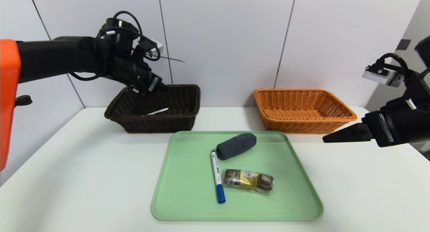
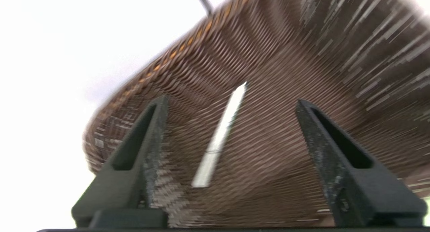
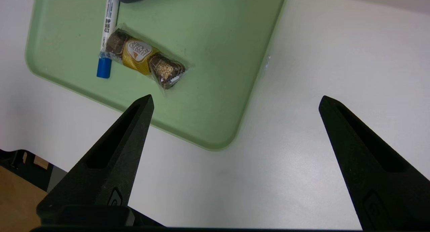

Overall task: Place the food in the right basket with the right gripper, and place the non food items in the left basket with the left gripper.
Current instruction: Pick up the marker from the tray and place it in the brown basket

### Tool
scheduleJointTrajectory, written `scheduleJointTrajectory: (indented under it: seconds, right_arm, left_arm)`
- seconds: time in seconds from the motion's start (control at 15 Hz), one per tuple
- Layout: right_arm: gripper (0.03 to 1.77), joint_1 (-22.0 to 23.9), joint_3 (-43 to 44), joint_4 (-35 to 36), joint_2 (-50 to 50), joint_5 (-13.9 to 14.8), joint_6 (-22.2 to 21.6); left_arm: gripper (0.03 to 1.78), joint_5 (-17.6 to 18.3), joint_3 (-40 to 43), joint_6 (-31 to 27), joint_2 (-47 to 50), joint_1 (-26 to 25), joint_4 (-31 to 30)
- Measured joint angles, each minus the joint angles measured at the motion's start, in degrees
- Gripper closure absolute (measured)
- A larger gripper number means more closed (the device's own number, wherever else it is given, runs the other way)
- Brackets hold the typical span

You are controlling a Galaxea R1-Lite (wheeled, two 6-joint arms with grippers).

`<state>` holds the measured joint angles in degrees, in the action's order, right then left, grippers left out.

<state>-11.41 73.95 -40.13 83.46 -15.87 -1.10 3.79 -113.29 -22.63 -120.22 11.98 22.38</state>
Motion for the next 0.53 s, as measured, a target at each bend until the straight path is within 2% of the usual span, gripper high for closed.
scheduleJointTrajectory:
  seconds: [0.2, 0.4, 0.53]
  right_arm:
    - [0.10, 0.06, 0.00, 0.02, -0.44, -0.16, -0.38]
    - [0.10, 0.09, -0.05, -0.02, -0.88, -0.39, -0.48]
    - [0.10, 0.09, -0.11, -0.05, -1.16, -0.39, -0.48]
  left_arm:
    - [0.33, -1.43, 0.24, 14.71, 2.91, 3.67, 1.05]
    - [0.26, -5.63, 0.45, 27.20, 5.73, 8.83, 5.64]
    - [0.23, -9.96, 0.50, 34.47, 7.05, 12.82, 8.86]
